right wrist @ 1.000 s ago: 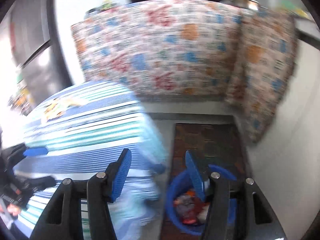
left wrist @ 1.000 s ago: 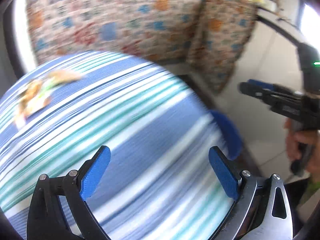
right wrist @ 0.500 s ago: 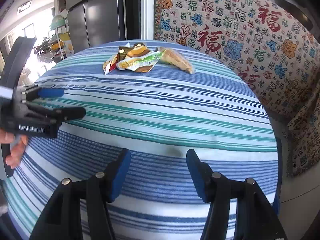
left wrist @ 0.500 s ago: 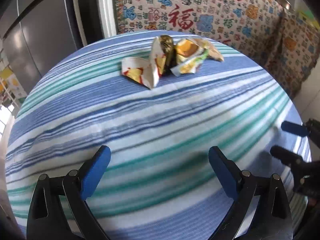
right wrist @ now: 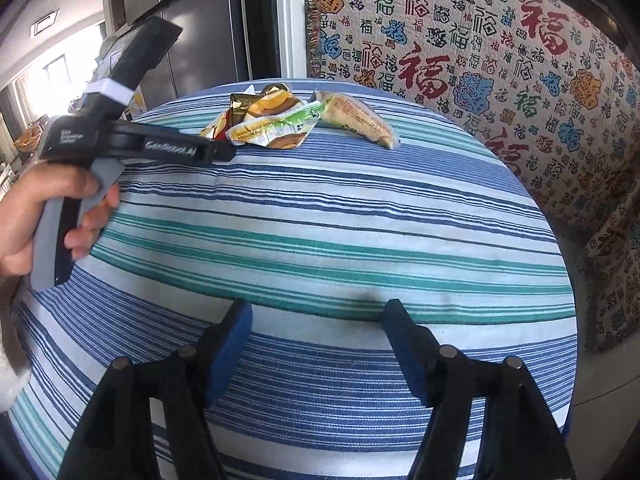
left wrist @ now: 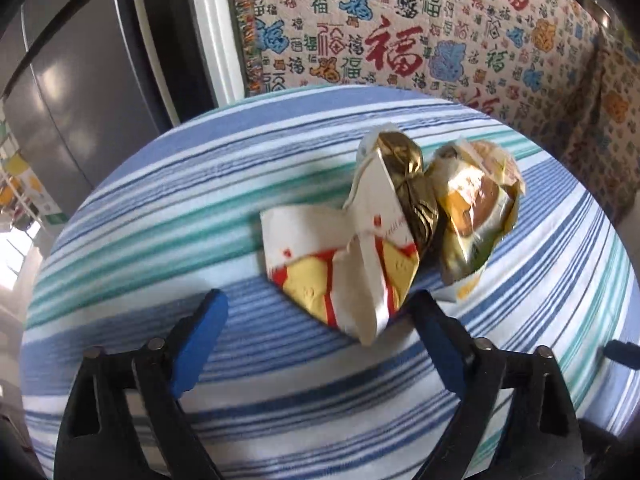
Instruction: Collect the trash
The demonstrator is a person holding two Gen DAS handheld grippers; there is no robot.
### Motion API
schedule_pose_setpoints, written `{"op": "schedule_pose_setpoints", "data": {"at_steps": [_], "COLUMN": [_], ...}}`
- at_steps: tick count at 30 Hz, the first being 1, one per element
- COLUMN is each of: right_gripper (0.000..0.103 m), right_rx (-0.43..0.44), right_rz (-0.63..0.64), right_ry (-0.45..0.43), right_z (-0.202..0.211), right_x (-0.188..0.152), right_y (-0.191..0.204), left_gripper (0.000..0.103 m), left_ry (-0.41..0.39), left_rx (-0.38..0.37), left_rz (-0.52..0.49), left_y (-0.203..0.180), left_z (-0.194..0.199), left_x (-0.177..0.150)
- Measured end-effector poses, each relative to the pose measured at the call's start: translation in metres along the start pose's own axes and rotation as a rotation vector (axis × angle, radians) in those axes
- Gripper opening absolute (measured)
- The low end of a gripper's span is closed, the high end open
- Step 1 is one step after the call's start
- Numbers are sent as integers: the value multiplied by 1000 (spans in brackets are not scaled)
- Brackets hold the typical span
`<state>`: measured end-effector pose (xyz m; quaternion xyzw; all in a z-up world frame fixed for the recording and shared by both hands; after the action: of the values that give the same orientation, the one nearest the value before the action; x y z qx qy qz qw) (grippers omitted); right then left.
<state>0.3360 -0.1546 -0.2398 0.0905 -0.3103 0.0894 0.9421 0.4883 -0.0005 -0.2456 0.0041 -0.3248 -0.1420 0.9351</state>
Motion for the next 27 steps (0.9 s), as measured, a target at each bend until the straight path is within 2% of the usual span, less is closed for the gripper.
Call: {"op": "schedule_pose_setpoints", "data": {"at_steps": [1, 2, 6, 8, 12, 15, 19, 21, 22, 24, 25, 26, 27], "right_gripper": [70, 70, 70, 71, 71, 71, 71, 71, 71, 71, 71, 70, 70], "right_rx": [1, 1, 4, 6, 13, 21, 56, 76, 93, 116, 122, 123, 127], "right_rz": [0, 0, 1, 2, 3, 3, -19, -3, -7, -33, -53, -66, -81], "right_ry": [0, 0, 1, 1, 2, 4, 13, 29, 40, 49, 32, 15, -1], "right_z": [0, 1, 1, 1, 1, -1, -18, -30, -38, -47, -51, -53, -55], "right_x": [0, 0, -1, -2, -2, 1, 23, 37, 46, 64, 78, 89, 100], "right_y": [0, 0, -1, -2, -2, -2, 6, 18, 26, 38, 43, 46, 49], "left_gripper": [76, 59, 19, 14, 14, 14, 13, 14, 18, 37, 53, 62, 64], "left_ry": [-8, -16, -62, -81, -67, -48, -24, -36, -36, -40, -45, -49, -54], "left_rx": [-8, -16, -5, 28, 14, -17, -66, -73, -79, -138, -156, -156, -154], "left_rz": [-7, -16, -65, -100, -105, -66, -21, -5, 1, 36, 52, 59, 64], "left_y": [-2, -4, -11, -12, -10, -8, -14, -16, -17, -19, -19, -19, -18], "left_z": [0, 1, 12, 19, 36, 59, 79, 81, 81, 81, 82, 82, 82], "left_x": [2, 4, 8, 7, -18, -46, -84, -90, -89, -86, -85, -84, -83]}}
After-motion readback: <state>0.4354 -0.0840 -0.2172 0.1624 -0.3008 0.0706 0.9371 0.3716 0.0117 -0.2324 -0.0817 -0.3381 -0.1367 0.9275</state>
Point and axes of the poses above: each gripper's, at about its wrist camera, not at the fingertips, and z roughly against the way its jaws point, y to its left, x to its top, the point moved 10 cm from there along -z, roughly the way its jaws point, and after that the axes turned 10 degrees about -z, right-handed, at the moved point
